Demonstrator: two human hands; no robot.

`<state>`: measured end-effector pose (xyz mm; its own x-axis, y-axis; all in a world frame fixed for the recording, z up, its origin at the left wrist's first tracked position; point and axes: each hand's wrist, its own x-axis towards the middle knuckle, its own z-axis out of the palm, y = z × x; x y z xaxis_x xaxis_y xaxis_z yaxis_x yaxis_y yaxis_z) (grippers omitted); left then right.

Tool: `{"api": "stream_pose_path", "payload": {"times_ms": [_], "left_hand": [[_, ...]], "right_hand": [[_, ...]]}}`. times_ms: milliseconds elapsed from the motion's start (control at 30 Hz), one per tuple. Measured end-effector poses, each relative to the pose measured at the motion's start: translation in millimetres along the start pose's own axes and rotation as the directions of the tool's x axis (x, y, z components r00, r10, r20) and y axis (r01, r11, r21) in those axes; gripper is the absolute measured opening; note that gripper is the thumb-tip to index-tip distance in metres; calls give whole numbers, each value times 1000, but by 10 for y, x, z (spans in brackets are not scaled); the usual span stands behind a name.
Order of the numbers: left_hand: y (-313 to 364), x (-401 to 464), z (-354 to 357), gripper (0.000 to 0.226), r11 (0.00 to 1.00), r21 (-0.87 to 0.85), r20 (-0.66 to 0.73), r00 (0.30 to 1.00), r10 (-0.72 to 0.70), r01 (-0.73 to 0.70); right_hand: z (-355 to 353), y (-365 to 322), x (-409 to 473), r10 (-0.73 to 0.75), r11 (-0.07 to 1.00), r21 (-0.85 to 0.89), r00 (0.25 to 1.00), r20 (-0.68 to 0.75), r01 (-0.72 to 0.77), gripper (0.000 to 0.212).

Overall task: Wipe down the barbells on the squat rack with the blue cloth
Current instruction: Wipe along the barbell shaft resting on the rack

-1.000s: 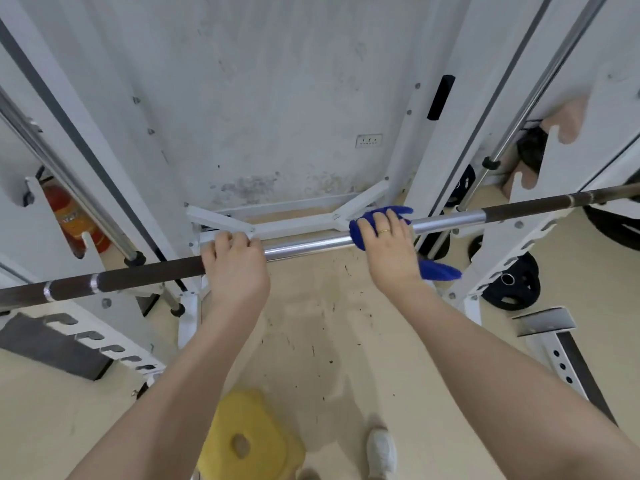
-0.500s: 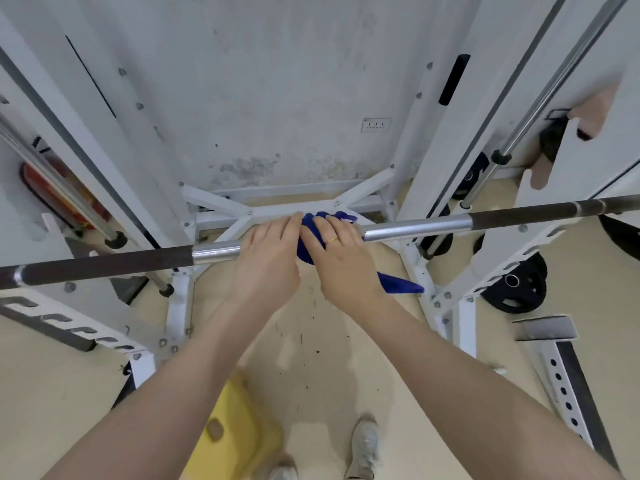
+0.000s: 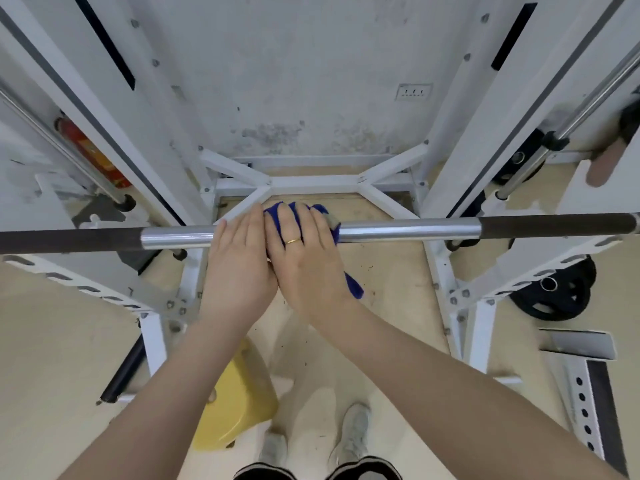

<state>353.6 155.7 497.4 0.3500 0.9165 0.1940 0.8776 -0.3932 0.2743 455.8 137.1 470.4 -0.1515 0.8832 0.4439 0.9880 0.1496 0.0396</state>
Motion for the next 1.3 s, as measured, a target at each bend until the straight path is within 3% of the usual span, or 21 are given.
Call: {"api": "stream_pose_path", "payload": {"times_ms": [167,233,333,500,567,667,800,967,1067,1200,1300], "left_hand": [[61,9,-6,65,998,54,-25,999,-43,44],[118,24,-2,63,992,92,-17,996,-84,85],[185,42,43,50,988,116,-10,995,-101,102],[236,35,27,50,975,174,-31,990,-136,140],[326,2,8,54,976,173,-33,991,-131,135],[489,-33,21,50,978,172,-107,989,-99,116],[635,4,92,49,981,182,-183,983,-25,59],[711,62,196,41,972,233,-185,979,86,-41],[683,91,209,25,966,255,-221,971,90,-32],[678,86,236,24,963,265,-250,962,109,-40],[684,95,205,25,969,246,-245,965,95,-32]], "right_hand": [[-76,554,-133,-186,980,76,982,21,184,56],[-120,833,-213,-110,993,54,994,19,109,64],[-163,745,-180,19,1000,16,999,28,-19,58],[-220,574,-30,-93,992,91,991,97,84,55],[-323,855,-70,-125,987,118,979,161,107,55],[-507,1424,-280,-20,994,111,924,382,-24,53],[-552,1616,-401,114,993,-21,942,317,-113,38],[-405,1100,-97,-47,989,146,963,267,8,45],[-383,1416,-217,-71,989,142,967,243,37,39],[-454,2020,-553,152,987,-84,961,230,-136,36],[-430,1883,-509,334,939,-114,939,84,-323,35]]}}
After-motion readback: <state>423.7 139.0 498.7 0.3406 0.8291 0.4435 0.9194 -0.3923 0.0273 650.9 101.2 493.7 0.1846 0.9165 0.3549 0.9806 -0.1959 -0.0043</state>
